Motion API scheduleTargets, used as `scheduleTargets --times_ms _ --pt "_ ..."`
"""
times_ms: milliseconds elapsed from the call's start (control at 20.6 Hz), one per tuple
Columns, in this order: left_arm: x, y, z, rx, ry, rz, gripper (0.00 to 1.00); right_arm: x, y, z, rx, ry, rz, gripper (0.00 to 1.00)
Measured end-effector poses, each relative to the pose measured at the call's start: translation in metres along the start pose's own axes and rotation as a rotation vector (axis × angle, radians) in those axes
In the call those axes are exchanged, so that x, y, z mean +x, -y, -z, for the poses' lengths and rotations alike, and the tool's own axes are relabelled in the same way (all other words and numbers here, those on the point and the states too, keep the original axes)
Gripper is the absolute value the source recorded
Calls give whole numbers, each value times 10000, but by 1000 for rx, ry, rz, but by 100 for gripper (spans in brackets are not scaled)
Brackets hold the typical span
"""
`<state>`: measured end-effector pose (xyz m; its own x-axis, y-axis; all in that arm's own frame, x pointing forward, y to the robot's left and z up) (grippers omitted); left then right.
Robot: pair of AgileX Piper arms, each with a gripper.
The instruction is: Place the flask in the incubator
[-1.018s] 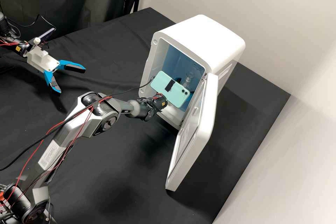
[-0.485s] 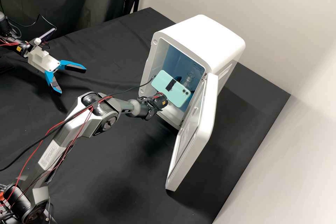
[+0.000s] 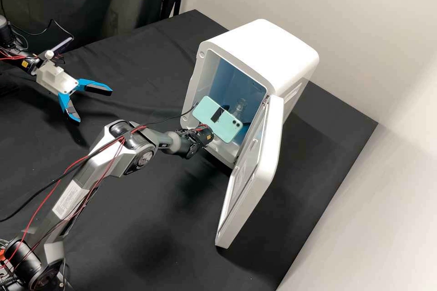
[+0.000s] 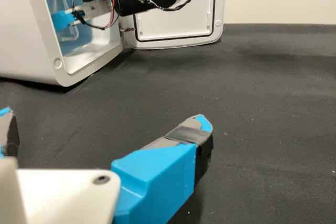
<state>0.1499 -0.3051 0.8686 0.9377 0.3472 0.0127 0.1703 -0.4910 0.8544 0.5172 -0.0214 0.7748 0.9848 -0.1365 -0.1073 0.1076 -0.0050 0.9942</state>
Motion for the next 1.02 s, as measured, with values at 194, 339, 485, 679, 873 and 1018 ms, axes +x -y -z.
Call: scheduleTargets --times_ms 194,339,485,679,873,1018 --pt "-1 0 2 4 -1 0 100 8 68 -68 0 15 15 0" --pt "-1 0 2 4 -1 0 100 11 94 -94 0 21 21 0" --pt "-11 -2 22 8 -12 -2 100 21 127 -115 -1 21 23 0" --pt "-13 -2 25 14 -14 -3 100 32 162 -120 -2 4 11 0" --pt "-10 12 34 8 -17 2 100 38 198 -122 -3 -3 10 0" --pt "-8 29 45 0 -19 9 100 39 195 -123 -3 -6 6 0"
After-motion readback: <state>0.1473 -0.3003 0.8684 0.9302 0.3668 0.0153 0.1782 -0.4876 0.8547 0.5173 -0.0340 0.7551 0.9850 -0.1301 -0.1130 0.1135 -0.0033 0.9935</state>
